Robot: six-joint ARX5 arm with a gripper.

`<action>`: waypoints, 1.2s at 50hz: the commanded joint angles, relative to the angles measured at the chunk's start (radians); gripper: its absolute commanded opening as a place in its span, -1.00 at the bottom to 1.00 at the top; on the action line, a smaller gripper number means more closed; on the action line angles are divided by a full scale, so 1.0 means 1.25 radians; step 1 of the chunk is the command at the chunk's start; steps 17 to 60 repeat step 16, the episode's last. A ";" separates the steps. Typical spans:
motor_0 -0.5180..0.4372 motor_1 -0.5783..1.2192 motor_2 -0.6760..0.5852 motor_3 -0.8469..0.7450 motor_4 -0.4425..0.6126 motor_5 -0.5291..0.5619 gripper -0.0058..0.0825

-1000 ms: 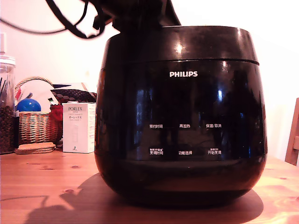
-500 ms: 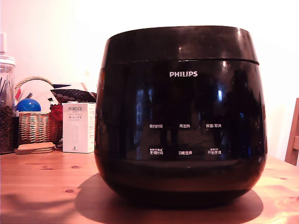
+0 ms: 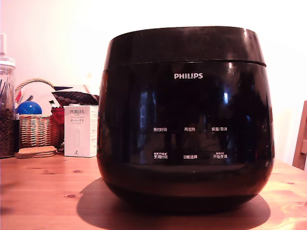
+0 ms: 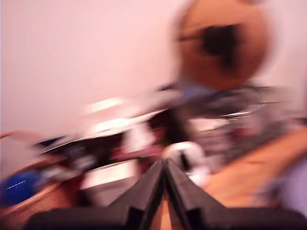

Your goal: Close the rice cooker by pressing the lid down with medium force

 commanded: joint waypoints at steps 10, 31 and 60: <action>0.118 -0.007 -0.009 0.005 0.000 0.004 -0.91; 0.152 -0.007 -0.009 0.005 0.000 0.003 -0.91; 0.152 -0.007 -0.009 0.005 0.000 0.003 -0.91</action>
